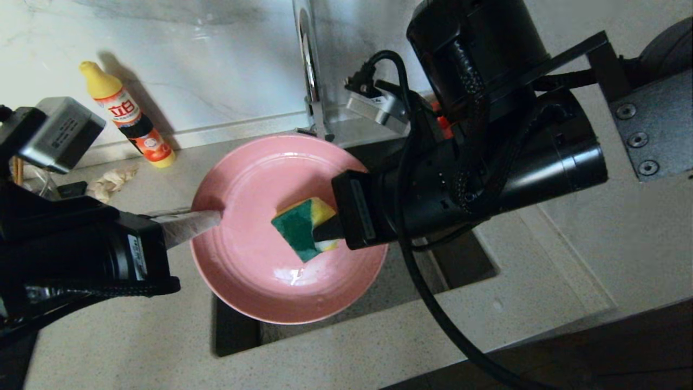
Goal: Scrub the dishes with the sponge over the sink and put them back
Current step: Wipe the plate
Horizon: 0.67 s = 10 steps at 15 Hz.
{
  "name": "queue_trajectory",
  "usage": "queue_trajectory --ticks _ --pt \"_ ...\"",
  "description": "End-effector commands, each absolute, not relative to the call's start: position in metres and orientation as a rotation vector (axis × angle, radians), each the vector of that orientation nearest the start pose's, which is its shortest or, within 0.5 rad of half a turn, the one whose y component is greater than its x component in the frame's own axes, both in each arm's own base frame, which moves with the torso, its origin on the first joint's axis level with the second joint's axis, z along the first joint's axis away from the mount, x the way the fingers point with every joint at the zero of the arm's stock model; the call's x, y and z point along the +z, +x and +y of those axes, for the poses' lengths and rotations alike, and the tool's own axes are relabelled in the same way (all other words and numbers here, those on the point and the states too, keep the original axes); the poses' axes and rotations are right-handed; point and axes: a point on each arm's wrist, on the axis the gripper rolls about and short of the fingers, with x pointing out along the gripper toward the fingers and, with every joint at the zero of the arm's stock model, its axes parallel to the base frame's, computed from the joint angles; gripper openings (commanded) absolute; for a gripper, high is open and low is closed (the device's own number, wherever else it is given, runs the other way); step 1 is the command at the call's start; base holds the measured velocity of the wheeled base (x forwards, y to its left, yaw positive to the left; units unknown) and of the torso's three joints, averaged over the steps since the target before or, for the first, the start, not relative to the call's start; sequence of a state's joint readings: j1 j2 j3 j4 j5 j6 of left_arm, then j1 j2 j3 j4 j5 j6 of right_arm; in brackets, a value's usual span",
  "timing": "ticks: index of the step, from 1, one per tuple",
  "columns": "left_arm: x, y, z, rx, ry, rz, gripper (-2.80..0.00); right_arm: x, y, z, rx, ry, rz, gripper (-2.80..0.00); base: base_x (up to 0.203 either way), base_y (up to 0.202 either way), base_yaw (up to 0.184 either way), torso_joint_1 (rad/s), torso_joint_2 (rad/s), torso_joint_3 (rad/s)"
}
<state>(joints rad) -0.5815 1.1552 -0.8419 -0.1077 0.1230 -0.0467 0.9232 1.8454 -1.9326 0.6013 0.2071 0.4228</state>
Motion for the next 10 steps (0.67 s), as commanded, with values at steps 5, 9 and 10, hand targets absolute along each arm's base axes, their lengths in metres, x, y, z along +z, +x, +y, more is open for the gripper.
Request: queue_trajectory --ticks 5,9,10 --pt "0.273 0.143 -0.091 -0.45 0.022 0.198 -2.8 0.343 0.201 0.25 0.94 0.207 0.699 -2.8 0.0 0.0 0.0 0.0 0.0 0.0" --pt "0.275 0.145 -0.092 -0.447 0.019 0.189 -2.8 0.343 0.193 0.241 0.934 0.194 0.745 -2.8 0.0 0.0 0.0 0.0 0.0 0.0" --pt "0.276 0.146 -0.092 -0.447 0.019 0.188 -2.8 0.342 0.193 0.241 0.931 0.191 0.758 -2.8 0.0 0.0 0.0 0.0 0.0 0.0"
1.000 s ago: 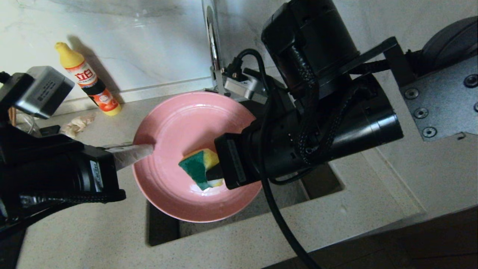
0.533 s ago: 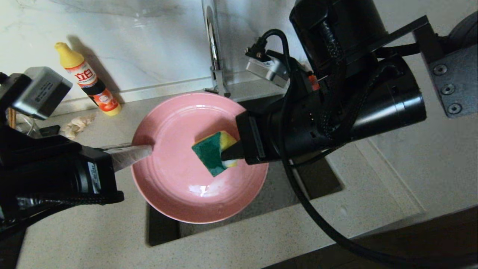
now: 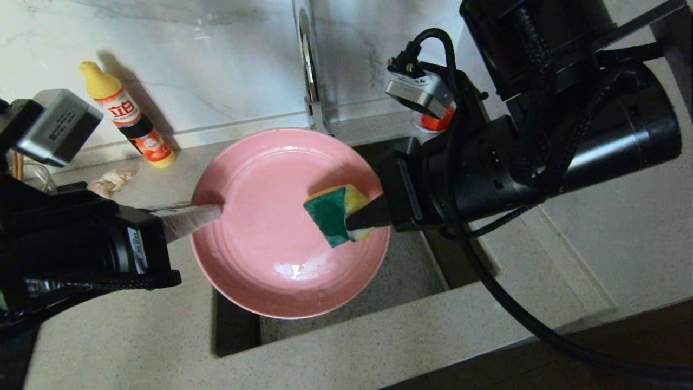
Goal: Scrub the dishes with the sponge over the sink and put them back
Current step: Wipe the plate
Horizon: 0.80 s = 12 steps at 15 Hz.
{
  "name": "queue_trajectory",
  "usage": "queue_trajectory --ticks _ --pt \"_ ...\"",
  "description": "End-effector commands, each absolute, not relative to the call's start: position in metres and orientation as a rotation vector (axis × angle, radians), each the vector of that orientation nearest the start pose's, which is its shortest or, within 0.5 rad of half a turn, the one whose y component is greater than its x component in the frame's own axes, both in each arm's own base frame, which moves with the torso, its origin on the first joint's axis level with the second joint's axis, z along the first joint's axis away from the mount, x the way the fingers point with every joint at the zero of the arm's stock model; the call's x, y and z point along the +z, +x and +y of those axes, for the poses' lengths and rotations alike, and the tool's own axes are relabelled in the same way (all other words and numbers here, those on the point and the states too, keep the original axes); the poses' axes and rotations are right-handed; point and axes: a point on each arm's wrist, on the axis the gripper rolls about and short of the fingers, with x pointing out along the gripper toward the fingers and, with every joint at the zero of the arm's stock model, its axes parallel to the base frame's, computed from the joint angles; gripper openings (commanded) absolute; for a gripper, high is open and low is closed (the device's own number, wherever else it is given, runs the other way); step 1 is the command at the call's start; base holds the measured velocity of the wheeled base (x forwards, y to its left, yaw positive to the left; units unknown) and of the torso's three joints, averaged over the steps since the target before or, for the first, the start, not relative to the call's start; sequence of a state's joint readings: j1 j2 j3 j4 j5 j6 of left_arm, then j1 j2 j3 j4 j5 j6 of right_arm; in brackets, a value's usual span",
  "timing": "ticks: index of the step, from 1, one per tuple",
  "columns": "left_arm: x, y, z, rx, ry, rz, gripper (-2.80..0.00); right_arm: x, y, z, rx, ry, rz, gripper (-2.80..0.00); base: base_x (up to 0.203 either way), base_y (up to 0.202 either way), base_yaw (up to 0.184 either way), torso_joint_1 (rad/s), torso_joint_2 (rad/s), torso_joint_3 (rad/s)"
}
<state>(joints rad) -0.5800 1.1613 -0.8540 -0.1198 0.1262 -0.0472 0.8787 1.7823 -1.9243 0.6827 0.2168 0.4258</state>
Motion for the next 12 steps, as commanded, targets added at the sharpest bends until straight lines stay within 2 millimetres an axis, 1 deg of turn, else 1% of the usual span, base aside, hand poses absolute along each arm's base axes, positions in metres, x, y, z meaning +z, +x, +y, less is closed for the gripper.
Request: queue_trajectory --ticks 1,3,6,9,10,12 --pt "0.277 0.146 -0.092 -0.446 0.017 0.183 -2.8 0.339 0.192 0.243 0.929 0.19 0.777 -2.8 0.0 0.0 0.0 0.0 0.0 0.0" --pt "0.282 0.146 -0.092 -0.447 0.012 0.169 -2.8 0.334 0.191 0.249 0.93 0.191 0.806 -2.8 0.0 0.0 0.0 0.0 0.0 0.0" --pt "0.286 0.147 -0.092 -0.445 0.007 0.156 -2.8 0.322 0.185 0.264 0.957 0.161 0.851 -2.8 0.0 0.0 0.0 0.0 0.0 0.0" --pt "0.285 0.147 -0.093 -0.446 0.008 0.16 -2.8 0.31 0.18 0.284 0.984 0.13 0.89 -2.8 0.0 0.0 0.0 0.0 0.0 0.0" --pt "0.284 0.147 -0.093 -0.446 0.01 0.164 -2.8 0.308 0.179 0.29 0.993 0.123 0.892 -2.8 0.0 0.0 0.0 0.0 0.0 0.0" --pt "0.281 0.147 -0.093 -0.449 0.013 0.173 -2.8 0.308 0.18 0.295 1.006 0.127 0.875 -2.8 0.0 0.0 0.0 0.0 0.0 0.0"
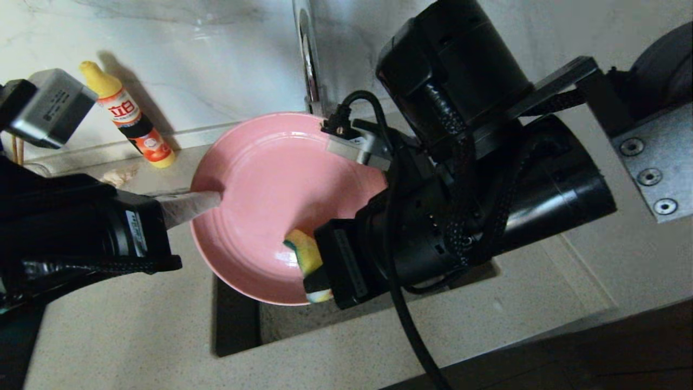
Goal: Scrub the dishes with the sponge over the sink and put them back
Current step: Wipe the plate
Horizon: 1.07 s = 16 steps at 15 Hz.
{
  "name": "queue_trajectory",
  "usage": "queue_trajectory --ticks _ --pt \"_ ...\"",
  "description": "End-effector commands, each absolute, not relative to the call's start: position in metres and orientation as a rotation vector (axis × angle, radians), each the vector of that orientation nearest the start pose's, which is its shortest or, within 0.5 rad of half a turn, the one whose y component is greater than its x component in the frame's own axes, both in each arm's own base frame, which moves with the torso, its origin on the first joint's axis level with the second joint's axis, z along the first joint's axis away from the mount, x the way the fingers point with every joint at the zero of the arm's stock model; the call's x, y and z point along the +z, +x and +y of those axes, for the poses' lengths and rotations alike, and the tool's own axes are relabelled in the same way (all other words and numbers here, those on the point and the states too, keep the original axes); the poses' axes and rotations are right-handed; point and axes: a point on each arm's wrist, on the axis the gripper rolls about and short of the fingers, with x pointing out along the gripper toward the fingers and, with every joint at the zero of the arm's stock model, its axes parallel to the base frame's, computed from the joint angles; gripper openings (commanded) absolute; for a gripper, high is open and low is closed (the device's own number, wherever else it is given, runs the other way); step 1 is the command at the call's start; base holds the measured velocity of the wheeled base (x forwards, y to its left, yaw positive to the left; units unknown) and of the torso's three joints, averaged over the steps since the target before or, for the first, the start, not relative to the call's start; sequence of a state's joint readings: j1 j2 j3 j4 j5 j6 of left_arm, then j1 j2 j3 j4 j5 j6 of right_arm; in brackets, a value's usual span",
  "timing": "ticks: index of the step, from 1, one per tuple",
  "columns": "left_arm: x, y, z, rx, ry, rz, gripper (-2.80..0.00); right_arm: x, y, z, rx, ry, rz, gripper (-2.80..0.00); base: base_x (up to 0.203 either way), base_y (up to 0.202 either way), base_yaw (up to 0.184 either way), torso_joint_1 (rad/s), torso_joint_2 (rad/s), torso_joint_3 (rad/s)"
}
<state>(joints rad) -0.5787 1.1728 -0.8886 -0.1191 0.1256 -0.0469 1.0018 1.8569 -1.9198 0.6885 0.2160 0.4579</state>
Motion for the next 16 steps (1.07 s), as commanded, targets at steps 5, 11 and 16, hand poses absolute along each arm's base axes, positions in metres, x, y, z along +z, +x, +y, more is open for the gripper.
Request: queue_trajectory --ticks 5,11,16 --pt "0.275 0.146 -0.092 -0.445 0.024 0.197 -2.8 0.313 0.188 0.307 1.037 0.17 0.762 -2.8 0.0 0.0 0.0 0.0 0.0 0.0" --pt "0.264 0.143 -0.091 -0.453 0.042 0.222 -2.8 0.32 0.198 0.298 1.017 0.207 0.712 -2.8 0.0 0.0 0.0 0.0 0.0 0.0" --pt "0.263 0.142 -0.09 -0.449 0.042 0.225 -2.8 0.342 0.2 0.269 0.983 0.245 0.653 -2.8 0.0 0.0 0.0 0.0 0.0 0.0"
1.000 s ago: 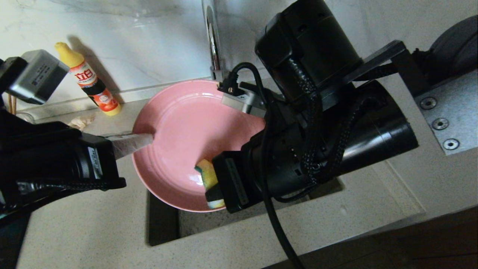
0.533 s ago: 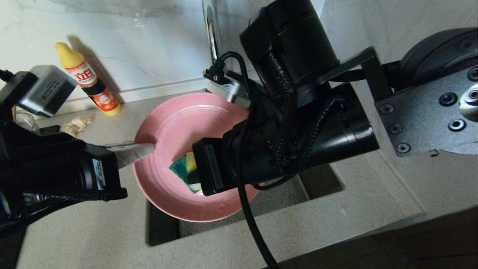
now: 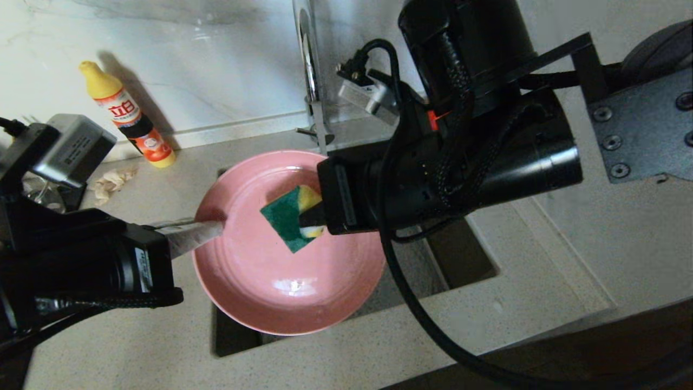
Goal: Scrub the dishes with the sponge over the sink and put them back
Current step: Wipe the plate
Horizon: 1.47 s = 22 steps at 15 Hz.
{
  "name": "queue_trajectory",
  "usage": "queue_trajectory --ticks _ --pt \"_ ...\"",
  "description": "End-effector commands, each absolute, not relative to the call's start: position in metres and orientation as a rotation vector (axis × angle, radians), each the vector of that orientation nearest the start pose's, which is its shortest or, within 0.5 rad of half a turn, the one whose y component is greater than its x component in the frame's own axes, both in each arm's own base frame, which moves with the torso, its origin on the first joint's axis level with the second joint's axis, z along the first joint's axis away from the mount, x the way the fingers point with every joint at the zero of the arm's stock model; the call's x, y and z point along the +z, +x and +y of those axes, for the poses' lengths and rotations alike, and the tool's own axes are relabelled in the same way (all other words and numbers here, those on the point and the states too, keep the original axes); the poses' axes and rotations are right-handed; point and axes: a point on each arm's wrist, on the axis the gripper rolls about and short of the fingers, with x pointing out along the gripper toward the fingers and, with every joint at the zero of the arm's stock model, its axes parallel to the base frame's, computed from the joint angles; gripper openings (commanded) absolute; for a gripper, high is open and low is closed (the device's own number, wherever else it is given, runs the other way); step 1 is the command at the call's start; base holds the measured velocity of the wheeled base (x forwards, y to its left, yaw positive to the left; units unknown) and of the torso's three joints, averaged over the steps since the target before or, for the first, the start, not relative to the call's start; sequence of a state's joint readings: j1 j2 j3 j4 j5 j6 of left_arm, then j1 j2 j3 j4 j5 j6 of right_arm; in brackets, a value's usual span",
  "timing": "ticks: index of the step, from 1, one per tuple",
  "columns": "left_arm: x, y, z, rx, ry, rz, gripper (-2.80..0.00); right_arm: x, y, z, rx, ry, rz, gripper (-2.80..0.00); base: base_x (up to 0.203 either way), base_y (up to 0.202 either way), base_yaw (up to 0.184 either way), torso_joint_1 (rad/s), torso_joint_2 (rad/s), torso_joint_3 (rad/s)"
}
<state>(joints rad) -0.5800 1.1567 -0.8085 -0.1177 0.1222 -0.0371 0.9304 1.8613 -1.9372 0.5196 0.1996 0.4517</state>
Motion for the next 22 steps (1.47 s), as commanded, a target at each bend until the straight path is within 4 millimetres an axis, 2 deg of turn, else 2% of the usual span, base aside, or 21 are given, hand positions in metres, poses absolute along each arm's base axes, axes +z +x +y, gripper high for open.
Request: queue_trajectory --ticks 1,5,11,13,16,20,22 --pt "0.263 0.143 -0.09 -0.449 0.042 0.225 -2.8 0.343 0.198 0.266 0.975 0.242 0.666 -2.8 0.0 0.0 0.0 0.0 0.0 0.0" --pt "0.266 0.145 -0.091 -0.444 0.036 0.217 -2.8 0.346 0.187 0.25 0.955 0.222 0.723 -2.8 0.0 0.0 0.0 0.0 0.0 0.0" --pt "0.277 0.147 -0.09 -0.431 0.018 0.186 -2.8 0.324 0.174 0.235 0.917 0.176 0.842 -2.8 0.0 0.0 0.0 0.0 0.0 0.0" --pt "0.276 0.149 -0.09 -0.409 0.019 0.19 -2.8 0.323 0.169 0.228 0.912 0.178 0.852 -2.8 0.0 0.0 0.0 0.0 0.0 0.0" --pt "0.271 0.153 -0.092 -0.404 0.011 0.218 -2.8 0.335 0.155 0.216 0.937 0.195 0.818 -2.8 0.0 0.0 0.0 0.0 0.0 0.0" --pt "0.261 0.162 -0.099 -0.4 0.014 0.267 -2.8 0.37 0.129 0.186 1.011 0.238 0.682 -2.8 0.0 0.0 0.0 0.0 0.0 0.0" --pt "0.253 0.17 -0.103 -0.392 -0.002 0.31 -2.8 0.381 0.119 0.173 1.028 0.256 0.639 -2.8 0.0 0.0 0.0 0.0 0.0 0.0"
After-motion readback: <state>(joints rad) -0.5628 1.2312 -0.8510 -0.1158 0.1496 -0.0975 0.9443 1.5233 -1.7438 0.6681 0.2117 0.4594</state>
